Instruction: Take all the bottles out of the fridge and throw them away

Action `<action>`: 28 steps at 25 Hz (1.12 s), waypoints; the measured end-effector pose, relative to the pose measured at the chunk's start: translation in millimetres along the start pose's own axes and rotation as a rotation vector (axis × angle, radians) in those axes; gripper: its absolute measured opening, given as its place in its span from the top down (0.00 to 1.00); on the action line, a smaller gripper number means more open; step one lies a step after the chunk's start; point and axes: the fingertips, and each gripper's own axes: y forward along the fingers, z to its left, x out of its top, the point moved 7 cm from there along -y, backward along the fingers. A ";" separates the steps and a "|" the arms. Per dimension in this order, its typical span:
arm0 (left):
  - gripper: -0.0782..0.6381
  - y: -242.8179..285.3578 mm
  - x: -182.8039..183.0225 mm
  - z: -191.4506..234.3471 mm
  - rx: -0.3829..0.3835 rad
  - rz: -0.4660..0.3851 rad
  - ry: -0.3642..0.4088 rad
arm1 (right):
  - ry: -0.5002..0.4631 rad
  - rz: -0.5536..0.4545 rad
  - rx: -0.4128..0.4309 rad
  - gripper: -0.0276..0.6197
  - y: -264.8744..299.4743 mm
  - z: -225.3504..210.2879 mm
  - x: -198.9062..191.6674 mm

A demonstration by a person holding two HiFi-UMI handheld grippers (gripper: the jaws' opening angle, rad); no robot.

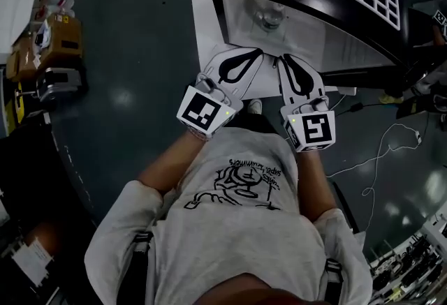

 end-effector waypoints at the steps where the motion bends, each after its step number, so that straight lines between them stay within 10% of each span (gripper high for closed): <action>1: 0.88 2.8 -3.1 1.7 0.003 0.000 0.005 | -0.003 -0.002 -0.003 0.94 2.2 -2.5 -3.1; 28: 0.88 54.9 -63.0 42.8 0.022 -0.018 0.104 | -0.042 0.002 -0.059 0.81 66.6 -44.9 -46.7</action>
